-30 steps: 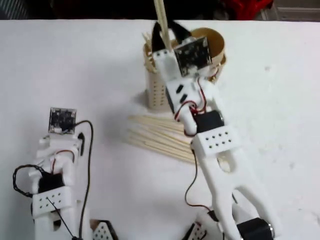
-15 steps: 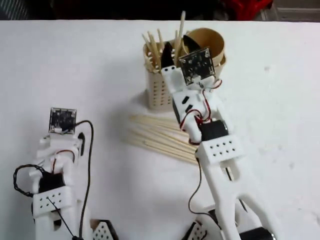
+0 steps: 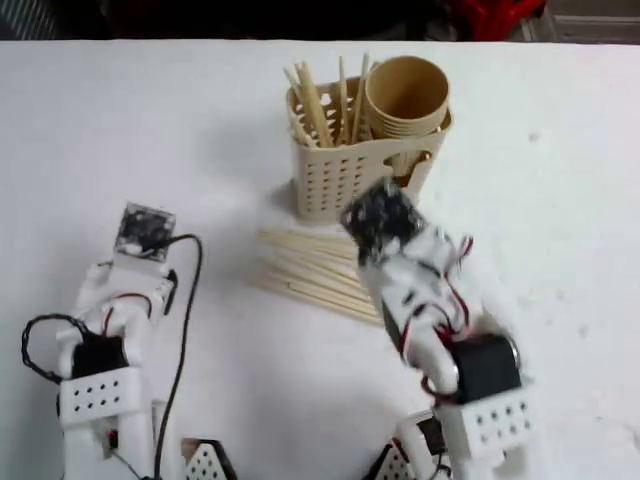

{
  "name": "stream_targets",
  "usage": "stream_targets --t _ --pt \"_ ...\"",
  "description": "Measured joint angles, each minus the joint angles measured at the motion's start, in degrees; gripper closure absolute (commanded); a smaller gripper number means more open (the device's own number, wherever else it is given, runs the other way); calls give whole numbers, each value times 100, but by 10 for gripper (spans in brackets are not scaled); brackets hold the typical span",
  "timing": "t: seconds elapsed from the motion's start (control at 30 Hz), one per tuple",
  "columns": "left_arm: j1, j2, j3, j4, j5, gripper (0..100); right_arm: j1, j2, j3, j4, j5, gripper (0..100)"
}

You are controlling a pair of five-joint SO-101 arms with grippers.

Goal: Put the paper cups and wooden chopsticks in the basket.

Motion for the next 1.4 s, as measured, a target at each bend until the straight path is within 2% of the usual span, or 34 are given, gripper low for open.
stream_targets --t 0.1,0.23,0.4,0.5,0.6,0.73,0.83,0.93,1.07,1.23,1.4 --pt "273 0 -615 932 -255 766 97 -598 519 809 132 983" --pt "615 0 -1134 1925 -404 766 360 -1240 1530 1125 510 983" --pt "905 0 -1143 2233 -264 766 413 -1749 2242 1143 941 981" --pt "923 0 -782 1952 35 765 413 -1925 2295 1143 985 981" --pt "818 0 -193 1319 167 764 413 -1864 2330 1125 1011 981" --pt "193 0 404 281 185 764 422 -1890 2365 1090 1020 981" --pt "-9 0 844 -352 185 764 413 -1556 2365 914 1037 981" --pt "-35 0 1081 -765 185 764 440 -730 2251 413 1037 981" --pt "-70 0 1160 -862 185 764 343 809 1512 -53 1037 981" --pt "-70 0 1248 -941 185 764 -343 2936 246 -316 1055 977" --pt "-70 0 1248 -958 185 763 -1160 4703 -738 -246 1064 854"
